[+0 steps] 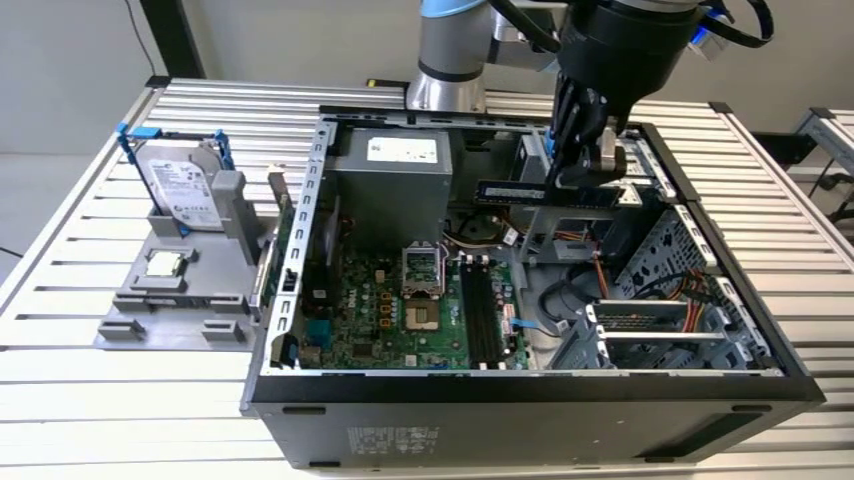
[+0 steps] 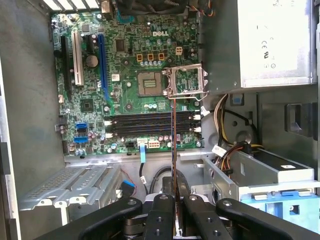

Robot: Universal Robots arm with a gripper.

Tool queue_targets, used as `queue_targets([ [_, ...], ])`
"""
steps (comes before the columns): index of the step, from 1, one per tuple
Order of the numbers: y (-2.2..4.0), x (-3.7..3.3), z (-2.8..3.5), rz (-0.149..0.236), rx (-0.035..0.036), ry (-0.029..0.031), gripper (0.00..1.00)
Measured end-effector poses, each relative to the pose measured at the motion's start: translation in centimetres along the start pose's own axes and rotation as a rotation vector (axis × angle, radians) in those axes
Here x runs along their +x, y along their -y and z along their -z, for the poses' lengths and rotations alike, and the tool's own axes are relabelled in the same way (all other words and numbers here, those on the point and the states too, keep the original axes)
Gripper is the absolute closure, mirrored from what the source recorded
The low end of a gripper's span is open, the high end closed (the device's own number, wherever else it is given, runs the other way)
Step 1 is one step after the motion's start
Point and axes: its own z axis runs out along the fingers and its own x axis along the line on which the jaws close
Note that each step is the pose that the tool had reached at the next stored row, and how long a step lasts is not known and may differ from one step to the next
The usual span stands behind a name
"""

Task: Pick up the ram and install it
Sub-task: 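Pick up the ram and move it above insertion slot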

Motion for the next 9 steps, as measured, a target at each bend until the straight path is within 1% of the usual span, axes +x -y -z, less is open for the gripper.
queue_targets([
  [6, 0.00, 0.00, 0.00, -0.001, -0.0001, 0.0007, 1.00],
  [7, 0.00, 0.00, 0.00, -0.005, 0.0000, 0.0007, 1.00],
  [9, 0.01, 0.00, 0.00, -0.032, 0.0013, 0.0007, 1.00],
])
